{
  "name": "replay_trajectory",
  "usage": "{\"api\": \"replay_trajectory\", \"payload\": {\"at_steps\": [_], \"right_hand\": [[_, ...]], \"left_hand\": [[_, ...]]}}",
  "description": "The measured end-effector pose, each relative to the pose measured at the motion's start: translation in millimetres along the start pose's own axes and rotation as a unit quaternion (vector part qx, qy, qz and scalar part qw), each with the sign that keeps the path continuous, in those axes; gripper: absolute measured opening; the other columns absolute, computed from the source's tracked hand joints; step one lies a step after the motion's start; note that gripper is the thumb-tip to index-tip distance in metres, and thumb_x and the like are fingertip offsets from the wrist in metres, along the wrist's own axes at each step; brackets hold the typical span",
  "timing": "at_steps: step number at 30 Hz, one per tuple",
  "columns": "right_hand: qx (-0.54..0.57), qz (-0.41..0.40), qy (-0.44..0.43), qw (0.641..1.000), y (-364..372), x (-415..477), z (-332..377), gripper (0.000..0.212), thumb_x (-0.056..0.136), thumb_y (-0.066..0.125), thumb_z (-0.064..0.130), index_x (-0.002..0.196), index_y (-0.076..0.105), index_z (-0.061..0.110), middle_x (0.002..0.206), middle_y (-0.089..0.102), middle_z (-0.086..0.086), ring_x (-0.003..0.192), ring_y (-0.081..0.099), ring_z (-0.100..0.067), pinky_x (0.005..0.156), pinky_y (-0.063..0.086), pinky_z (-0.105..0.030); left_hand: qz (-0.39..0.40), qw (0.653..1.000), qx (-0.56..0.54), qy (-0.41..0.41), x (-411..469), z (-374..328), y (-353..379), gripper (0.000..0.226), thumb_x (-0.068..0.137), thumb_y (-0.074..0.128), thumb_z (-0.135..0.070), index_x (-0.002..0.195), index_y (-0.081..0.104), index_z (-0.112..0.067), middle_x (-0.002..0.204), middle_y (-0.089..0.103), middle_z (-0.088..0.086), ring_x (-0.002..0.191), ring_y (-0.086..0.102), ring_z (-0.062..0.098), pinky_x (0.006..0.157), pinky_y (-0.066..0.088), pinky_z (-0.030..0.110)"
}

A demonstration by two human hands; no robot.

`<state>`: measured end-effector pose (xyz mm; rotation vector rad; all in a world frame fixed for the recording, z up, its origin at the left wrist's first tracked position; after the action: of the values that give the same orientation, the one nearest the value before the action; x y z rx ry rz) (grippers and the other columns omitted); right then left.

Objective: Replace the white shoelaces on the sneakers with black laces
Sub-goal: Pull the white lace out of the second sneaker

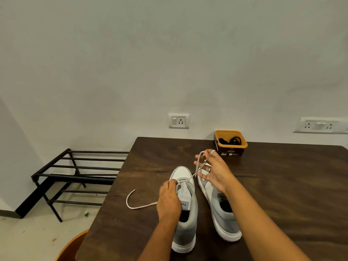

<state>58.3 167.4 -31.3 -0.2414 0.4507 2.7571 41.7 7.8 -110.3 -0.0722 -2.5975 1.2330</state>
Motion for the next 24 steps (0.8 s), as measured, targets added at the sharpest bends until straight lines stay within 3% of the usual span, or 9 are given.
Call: {"api": "replay_trajectory", "payload": {"at_steps": [4, 7, 10, 12, 14, 16, 18, 21, 24], "right_hand": [[0.023, 0.009, -0.012, 1.000, 1, 3, 5, 0.016, 0.098, 0.049, 0.024, 0.093, 0.063, 0.018, 0.100, 0.067, -0.003, 0.100, 0.061, -0.021, 0.086, 0.049, -0.040], [-0.122, 0.040, -0.043, 0.991, 13, 3, 11, 0.016, 0.097, 0.052, 0.022, 0.095, 0.067, 0.018, 0.096, 0.064, 0.002, 0.093, 0.057, -0.012, 0.079, 0.048, -0.029], [-0.206, 0.107, -0.040, 0.972, 31, 1, 10, 0.017, 0.094, 0.059, 0.022, 0.100, 0.071, 0.012, 0.094, 0.069, 0.003, 0.092, 0.059, -0.011, 0.081, 0.047, -0.027], [-0.358, 0.157, -0.019, 0.920, 38, -1, 5, 0.018, 0.090, 0.064, 0.018, 0.100, 0.073, 0.007, 0.096, 0.071, 0.001, 0.089, 0.062, -0.010, 0.077, 0.049, -0.021], [-0.500, 0.210, 0.011, 0.840, 39, -3, -8, 0.017, 0.085, 0.063, 0.008, 0.097, 0.073, 0.001, 0.101, 0.072, -0.010, 0.090, 0.064, -0.018, 0.089, 0.053, -0.033], [-0.549, 0.259, 0.034, 0.794, 41, -7, -18, 0.027, 0.081, 0.054, -0.006, 0.096, 0.074, 0.002, 0.105, 0.071, -0.017, 0.088, 0.059, -0.017, 0.100, 0.045, -0.044], [-0.559, 0.256, 0.019, 0.788, 42, -10, -19, 0.039, 0.078, 0.047, -0.012, 0.098, 0.075, 0.006, 0.105, 0.071, -0.015, 0.089, 0.057, -0.014, 0.096, 0.048, -0.040], [-0.573, 0.225, -0.020, 0.788, 39, -7, -17, 0.051, 0.079, 0.041, -0.016, 0.100, 0.076, 0.015, 0.108, 0.072, -0.005, 0.100, 0.062, -0.016, 0.094, 0.049, -0.031], [-0.620, 0.201, -0.041, 0.758, 36, -1, -17, 0.056, 0.077, 0.038, -0.019, 0.098, 0.076, 0.016, 0.110, 0.070, -0.008, 0.106, 0.062, -0.024, 0.093, 0.052, -0.033]], "left_hand": [[-0.012, 0.995, -0.009, 0.099, 1, -9, 0, 0.022, 0.090, 0.048, -0.007, 0.106, 0.058, -0.018, 0.111, 0.053, -0.005, 0.104, 0.049, 0.010, 0.085, 0.046, 0.022], [0.023, 0.983, 0.001, 0.183, -2, -21, 0, 0.017, 0.083, 0.051, -0.006, 0.090, 0.064, -0.014, 0.096, 0.061, -0.002, 0.089, 0.054, 0.013, 0.083, 0.047, 0.027], [0.031, 0.972, -0.021, 0.231, -8, -31, -8, 0.011, 0.079, 0.050, -0.012, 0.081, 0.060, -0.012, 0.081, 0.064, 0.002, 0.076, 0.056, 0.016, 0.074, 0.047, 0.029], [0.000, 0.977, -0.090, 0.195, -12, -26, -16, 0.008, 0.077, 0.051, -0.011, 0.078, 0.059, -0.014, 0.073, 0.062, -0.001, 0.068, 0.054, 0.011, 0.065, 0.043, 0.024], [-0.052, 0.977, -0.172, 0.113, -15, -11, -25, 0.012, 0.077, 0.052, -0.008, 0.077, 0.060, -0.018, 0.071, 0.061, -0.009, 0.067, 0.055, 0.008, 0.061, 0.043, 0.019], [-0.096, 0.973, -0.210, 0.021, -16, 5, -33, 0.018, 0.080, 0.054, -0.005, 0.075, 0.057, -0.022, 0.071, 0.060, -0.010, 0.067, 0.057, 0.009, 0.060, 0.044, 0.021], [-0.094, 0.974, -0.199, -0.042, -12, 16, -35, 0.020, 0.082, 0.056, -0.005, 0.075, 0.055, -0.024, 0.075, 0.062, -0.007, 0.070, 0.058, 0.011, 0.061, 0.045, 0.025], [0.028, 0.975, -0.200, -0.093, 0, 27, -14, 0.011, 0.087, 0.058, -0.020, 0.091, 0.055, -0.030, 0.097, 0.066, -0.003, 0.086, 0.061, 0.013, 0.076, 0.051, 0.032], [0.131, 0.972, -0.170, -0.097, 7, 31, 4, 0.031, 0.087, 0.054, -0.038, 0.117, 0.053, -0.033, 0.116, 0.062, 0.002, 0.102, 0.061, 0.021, 0.090, 0.050, 0.039]]}}
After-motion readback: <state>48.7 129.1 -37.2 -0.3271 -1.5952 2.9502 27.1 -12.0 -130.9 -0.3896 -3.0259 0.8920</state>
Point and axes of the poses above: each hand's wrist, its own x-axis towards the middle knuckle, its own y-axis out of the palm, z = x × y, the point moved 6 cm from there along x, towards the middle knuckle
